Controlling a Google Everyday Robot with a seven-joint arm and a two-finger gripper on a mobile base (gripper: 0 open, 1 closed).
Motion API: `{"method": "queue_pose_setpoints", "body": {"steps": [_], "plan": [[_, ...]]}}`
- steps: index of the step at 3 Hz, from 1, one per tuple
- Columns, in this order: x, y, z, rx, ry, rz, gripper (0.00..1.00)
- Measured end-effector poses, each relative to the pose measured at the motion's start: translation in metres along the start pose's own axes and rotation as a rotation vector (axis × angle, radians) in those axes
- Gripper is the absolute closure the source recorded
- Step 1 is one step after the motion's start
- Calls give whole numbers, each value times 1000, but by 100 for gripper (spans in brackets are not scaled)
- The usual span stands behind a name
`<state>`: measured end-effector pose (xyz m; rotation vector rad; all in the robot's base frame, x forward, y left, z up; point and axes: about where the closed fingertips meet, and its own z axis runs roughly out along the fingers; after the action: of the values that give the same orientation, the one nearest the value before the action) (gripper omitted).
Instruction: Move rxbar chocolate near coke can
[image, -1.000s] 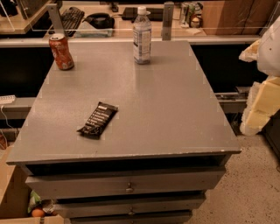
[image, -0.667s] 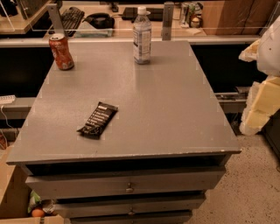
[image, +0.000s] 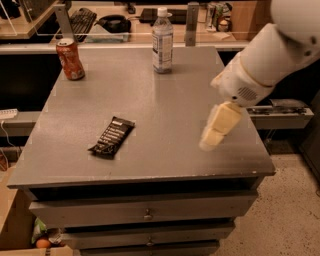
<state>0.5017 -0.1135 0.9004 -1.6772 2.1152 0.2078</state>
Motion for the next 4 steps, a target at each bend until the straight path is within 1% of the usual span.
{"method": "queue_pose_setpoints", "body": {"steps": [1,2,3,4], "plan": [[-41,-12,39,-21,-100,1,0],[-78,-11,61,-68,-178,25,0],[-103,8,76,-121,-238,75,0],[-105,8,76,-123,-241,76,0]]}}
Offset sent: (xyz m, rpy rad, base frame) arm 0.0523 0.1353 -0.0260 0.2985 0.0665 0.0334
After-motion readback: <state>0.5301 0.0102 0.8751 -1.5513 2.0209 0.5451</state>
